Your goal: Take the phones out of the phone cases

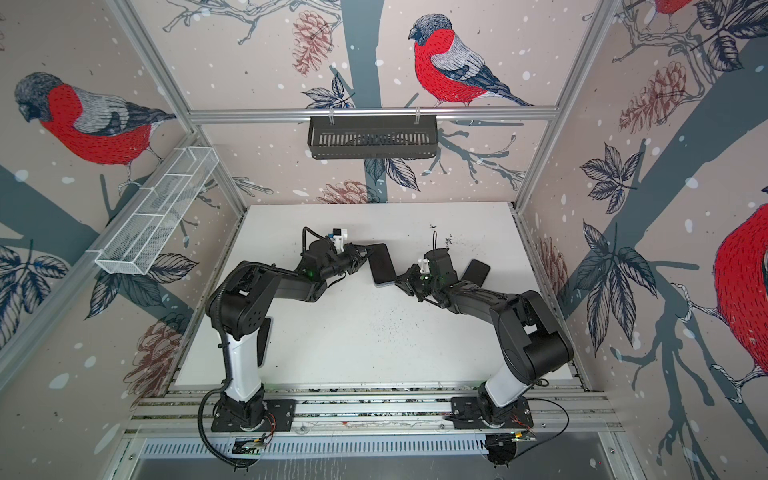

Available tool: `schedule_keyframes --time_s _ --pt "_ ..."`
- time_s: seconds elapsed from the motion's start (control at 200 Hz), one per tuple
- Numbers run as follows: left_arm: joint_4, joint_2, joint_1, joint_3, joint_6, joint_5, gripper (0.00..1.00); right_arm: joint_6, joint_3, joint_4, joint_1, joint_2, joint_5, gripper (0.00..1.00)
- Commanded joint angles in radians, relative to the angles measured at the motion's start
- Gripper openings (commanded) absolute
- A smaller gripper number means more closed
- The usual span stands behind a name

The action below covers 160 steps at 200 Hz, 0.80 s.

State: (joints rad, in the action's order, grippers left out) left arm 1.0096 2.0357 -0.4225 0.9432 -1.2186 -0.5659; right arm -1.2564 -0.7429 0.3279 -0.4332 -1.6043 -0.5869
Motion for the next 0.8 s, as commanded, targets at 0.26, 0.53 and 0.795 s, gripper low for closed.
schedule_keyframes --time_s 0.26,0.53,0.795 --pt "-0.055 0.081 -0.002 0.008 0.118 0.017 0.5 0.023 -0.037 0.002 0.006 -0.034 0.018 0.0" --pt "-0.264 0.031 0.013 0.049 0.219 0.063 0.77 0.035 -0.057 -0.074 0.006 -0.053 0.045 0.0" --pt "-0.647 -0.136 0.007 0.177 0.518 0.136 0.87 0.057 -0.079 -0.132 0.003 -0.059 0.064 0.0"
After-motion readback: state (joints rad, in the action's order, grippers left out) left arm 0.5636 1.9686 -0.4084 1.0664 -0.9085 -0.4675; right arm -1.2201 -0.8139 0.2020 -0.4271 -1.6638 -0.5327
